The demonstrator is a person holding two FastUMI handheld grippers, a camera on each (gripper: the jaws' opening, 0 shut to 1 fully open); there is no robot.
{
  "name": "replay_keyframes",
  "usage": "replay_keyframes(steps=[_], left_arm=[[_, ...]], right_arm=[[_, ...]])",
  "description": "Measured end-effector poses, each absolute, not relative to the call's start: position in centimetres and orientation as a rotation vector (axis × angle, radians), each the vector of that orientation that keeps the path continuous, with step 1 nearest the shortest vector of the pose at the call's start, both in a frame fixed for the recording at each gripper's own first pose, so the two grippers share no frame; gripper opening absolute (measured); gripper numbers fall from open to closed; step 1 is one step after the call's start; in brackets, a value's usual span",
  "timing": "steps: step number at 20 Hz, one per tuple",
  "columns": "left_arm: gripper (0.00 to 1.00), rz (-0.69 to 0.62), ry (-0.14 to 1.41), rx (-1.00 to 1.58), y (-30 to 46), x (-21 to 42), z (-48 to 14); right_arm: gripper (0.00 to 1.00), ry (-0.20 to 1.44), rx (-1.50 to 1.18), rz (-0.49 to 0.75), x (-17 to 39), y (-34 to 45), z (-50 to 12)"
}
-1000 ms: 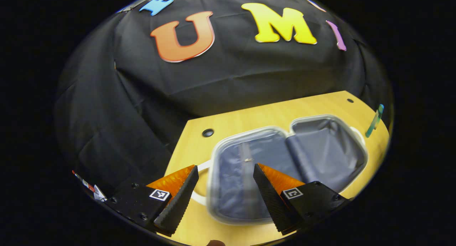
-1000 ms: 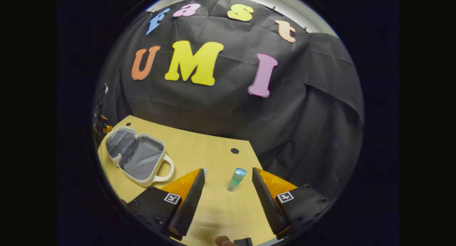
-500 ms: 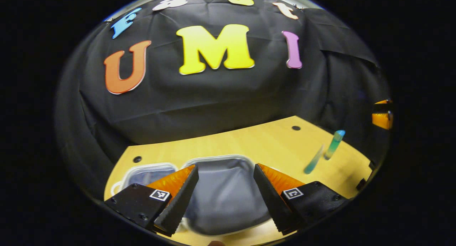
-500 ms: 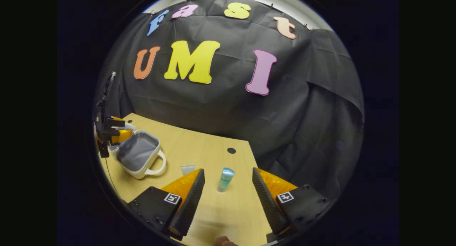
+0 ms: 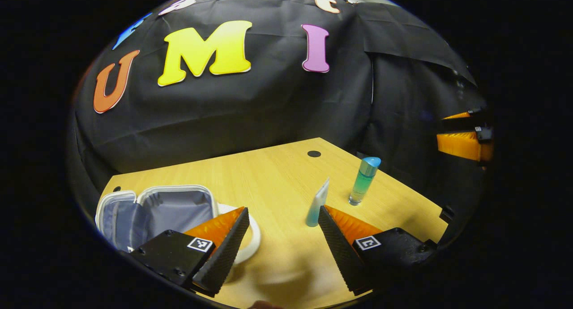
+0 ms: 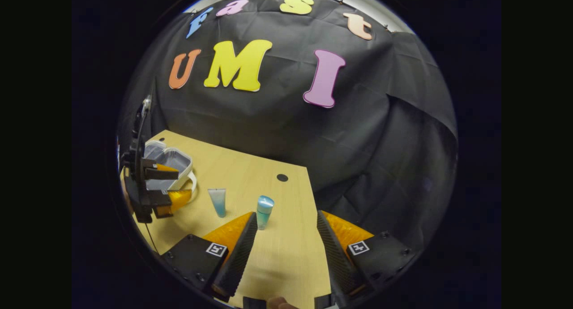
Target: First open the suitcase, pack the skin care products into it, and then close the suitcase.
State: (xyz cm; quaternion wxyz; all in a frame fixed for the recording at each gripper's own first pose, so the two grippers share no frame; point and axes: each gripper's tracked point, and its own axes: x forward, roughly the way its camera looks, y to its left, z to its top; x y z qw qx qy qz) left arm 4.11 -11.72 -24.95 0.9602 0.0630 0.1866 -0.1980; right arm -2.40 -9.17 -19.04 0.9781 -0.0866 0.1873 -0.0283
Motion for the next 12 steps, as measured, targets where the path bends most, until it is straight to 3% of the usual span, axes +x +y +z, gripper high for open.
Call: replay_keyframes(steps=[10,12], left_arm=[[0.98,-0.289,0.459,0.037,-16.7,9.8,-32.6],[0.9,-0.264,0.463,0.048,-16.9,10.9,-33.4]], right_arm=[[0.8,0.49,-0.181,-0.006,-1.1,-12.9,-25.9],[0.8,0.502,-0.174,0.003,-0.4,-13.3,-26.8]])
